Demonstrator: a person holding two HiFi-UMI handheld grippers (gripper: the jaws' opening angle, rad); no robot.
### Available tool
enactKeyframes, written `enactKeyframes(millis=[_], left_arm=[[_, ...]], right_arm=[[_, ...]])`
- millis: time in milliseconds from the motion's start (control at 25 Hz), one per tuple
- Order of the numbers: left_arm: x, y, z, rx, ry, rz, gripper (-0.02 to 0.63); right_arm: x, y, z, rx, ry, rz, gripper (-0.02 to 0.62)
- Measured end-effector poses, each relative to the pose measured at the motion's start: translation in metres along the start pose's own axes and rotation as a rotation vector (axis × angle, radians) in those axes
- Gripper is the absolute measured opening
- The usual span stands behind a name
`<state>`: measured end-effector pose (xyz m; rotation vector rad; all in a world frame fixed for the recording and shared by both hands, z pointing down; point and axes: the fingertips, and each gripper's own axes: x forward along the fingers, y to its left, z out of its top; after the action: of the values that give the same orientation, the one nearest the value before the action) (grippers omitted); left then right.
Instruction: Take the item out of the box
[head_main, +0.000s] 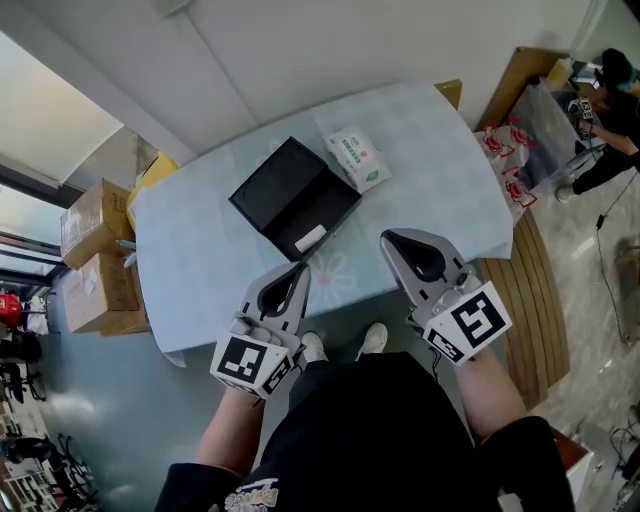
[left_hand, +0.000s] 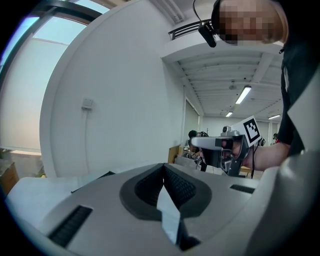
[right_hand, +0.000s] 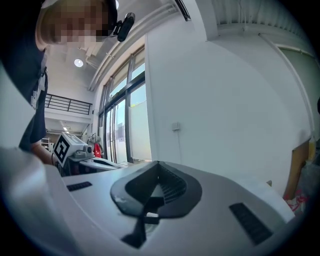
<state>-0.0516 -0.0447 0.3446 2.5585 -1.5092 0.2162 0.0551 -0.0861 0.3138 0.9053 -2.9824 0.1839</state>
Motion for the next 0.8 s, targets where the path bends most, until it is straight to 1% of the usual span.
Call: enactKeyframes(millis=[240, 440, 640, 800], left_arm=[[0.010, -0.008, 0.000, 0.019, -0.002, 0.039, 0.009], [0.013, -0.008, -0.007, 0.031, 0.028, 0.066, 0.009], [0.020, 0.002, -0.019, 0.033, 0.076, 0.083, 0.009], [0.028, 0.011, -0.023, 0.034, 0.097, 0.090, 0.009]], right_arm=[[-0.002, -0.013, -0.002, 0.021, -0.004, 0.044, 0.009], [-0.002, -0.020, -0.003, 0.040, -0.010, 0.064, 0.009], [-0.004, -0.027, -0.006, 0.051, -0.007, 0.063, 0.009], [-0.008, -0.033, -0.009, 0.063, -0.006, 0.049, 0.009]])
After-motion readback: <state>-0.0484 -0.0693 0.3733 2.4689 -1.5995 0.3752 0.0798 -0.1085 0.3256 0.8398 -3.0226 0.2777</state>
